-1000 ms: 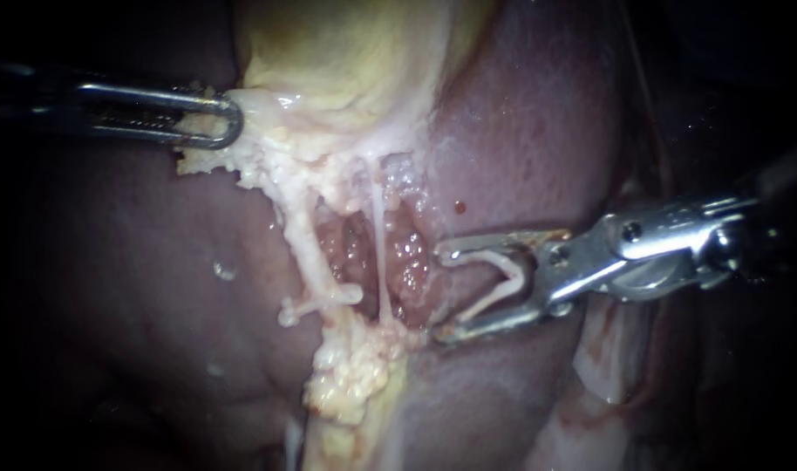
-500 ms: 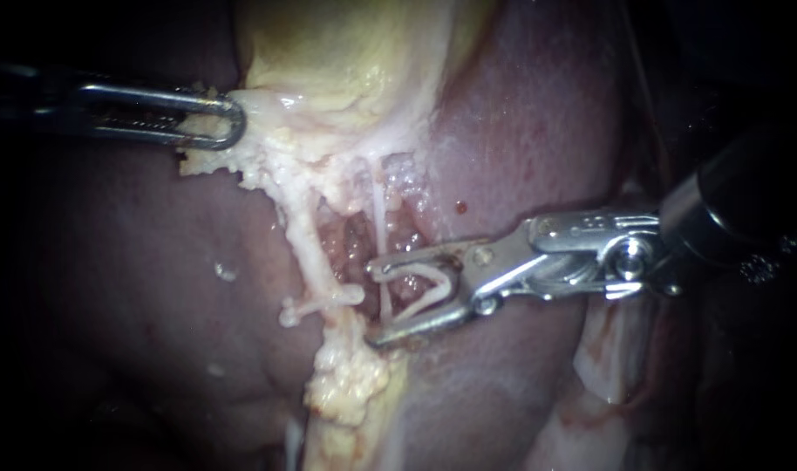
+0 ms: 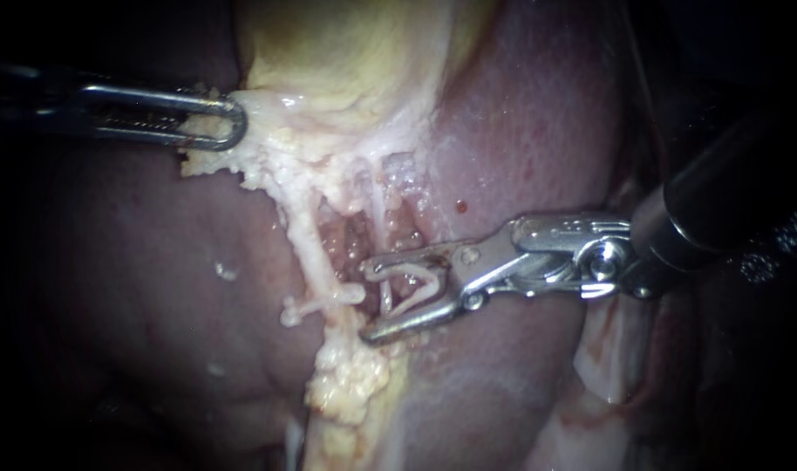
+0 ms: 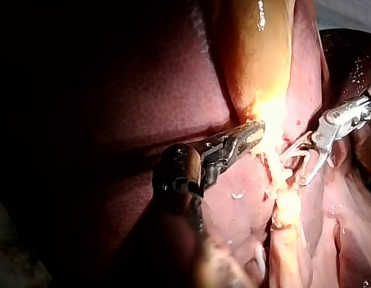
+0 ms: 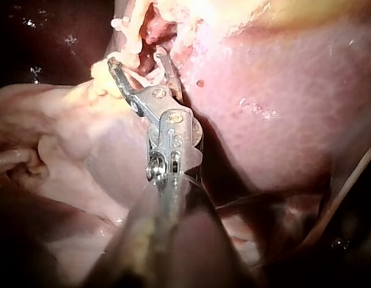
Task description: Clipping second clip left tube
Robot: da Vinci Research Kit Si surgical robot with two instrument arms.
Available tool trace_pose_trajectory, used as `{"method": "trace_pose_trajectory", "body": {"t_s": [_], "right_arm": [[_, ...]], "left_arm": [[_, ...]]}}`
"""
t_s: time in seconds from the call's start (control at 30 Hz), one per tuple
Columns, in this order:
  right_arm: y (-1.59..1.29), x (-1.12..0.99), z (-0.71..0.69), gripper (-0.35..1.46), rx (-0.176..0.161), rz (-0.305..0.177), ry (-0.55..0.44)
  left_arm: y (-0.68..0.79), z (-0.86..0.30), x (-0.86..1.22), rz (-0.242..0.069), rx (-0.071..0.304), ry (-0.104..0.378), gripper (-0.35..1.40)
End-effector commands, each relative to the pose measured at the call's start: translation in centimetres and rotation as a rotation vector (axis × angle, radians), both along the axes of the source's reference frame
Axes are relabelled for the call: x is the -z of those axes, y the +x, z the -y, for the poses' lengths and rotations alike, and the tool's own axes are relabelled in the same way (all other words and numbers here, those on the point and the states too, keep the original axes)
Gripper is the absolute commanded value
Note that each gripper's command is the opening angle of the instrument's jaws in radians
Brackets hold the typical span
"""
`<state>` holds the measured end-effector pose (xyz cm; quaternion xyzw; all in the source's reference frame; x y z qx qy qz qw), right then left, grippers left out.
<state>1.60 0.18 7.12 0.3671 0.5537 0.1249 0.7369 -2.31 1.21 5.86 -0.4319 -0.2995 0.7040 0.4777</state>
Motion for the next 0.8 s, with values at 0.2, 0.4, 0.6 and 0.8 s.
{"method": "trace_pose_trajectory", "body": {"t_s": [0.2,0.4,0.6,0.8], "right_arm": [[0.26,-0.03,-0.05,0.48,0.017,-0.076,0.039],[0.50,-0.04,-0.03,0.48,0.028,-0.109,0.052],[0.63,-0.03,0.03,0.48,0.027,-0.115,0.051],[0.70,0.10,0.11,0.48,0.009,-0.159,0.069]], "left_arm": [[-0.01,0.00,0.00,0.000,0.001,0.000,-0.35],[-0.01,0.00,0.00,-0.001,0.001,0.000,-0.35],[-0.02,0.01,-0.01,-0.003,0.004,-0.002,-0.35],[-0.03,0.01,-0.01,-0.003,0.004,-0.002,-0.35]]}}
